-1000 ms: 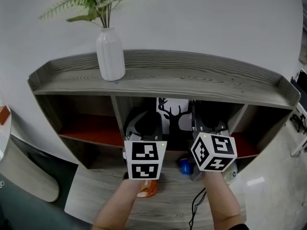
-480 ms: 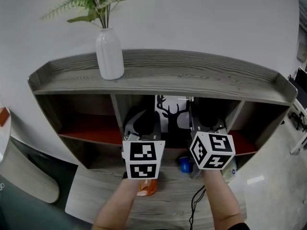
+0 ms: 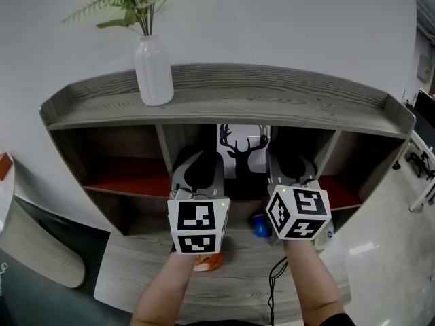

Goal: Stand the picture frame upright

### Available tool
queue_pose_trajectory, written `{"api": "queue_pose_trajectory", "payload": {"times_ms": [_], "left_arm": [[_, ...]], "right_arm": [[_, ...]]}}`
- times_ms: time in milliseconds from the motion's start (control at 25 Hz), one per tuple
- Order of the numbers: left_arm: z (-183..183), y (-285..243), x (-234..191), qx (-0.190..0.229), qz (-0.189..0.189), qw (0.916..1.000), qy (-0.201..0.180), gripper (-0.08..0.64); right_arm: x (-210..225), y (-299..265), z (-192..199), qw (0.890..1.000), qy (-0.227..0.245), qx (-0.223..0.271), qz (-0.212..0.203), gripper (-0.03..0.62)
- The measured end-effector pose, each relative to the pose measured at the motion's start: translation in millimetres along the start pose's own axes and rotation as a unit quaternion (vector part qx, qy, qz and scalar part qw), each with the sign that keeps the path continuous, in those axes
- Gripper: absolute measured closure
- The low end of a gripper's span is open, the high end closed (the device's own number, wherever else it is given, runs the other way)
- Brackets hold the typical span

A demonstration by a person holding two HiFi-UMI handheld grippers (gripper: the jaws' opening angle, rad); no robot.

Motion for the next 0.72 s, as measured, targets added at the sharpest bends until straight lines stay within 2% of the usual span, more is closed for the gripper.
{"api": "queue_pose_trajectory", "payload": {"times_ms": [480,640,720], "left_arm": [[-6.5,20.5,19.3,0.012,0.060,0.9981,-0.007,0.526],[-10.8,24.7,22.0,0.015,0.081,0.9965,0.012,0.568],[-12.6,26.5,25.1,0.014,0.094,0.9954,0.015,0.568]], "right_arm": [[-6.0,27.8,-4.6,1.000,0.003,0.011,0.024,0.543],[-8.7,33.1,-5.8,0.999,0.008,0.013,0.030,0.582],[-10.1,36.2,-5.7,0.999,0.008,0.013,0.030,0.591]]}}
Point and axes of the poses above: the fingertips, and each gripper's own axes: y backward along the fingers, x to its right, z out of its underside, the point moved 1 cm from there along y, backward along the fingers, and after that the axes turned 10 degrees about -z, right-handed, at the moved point
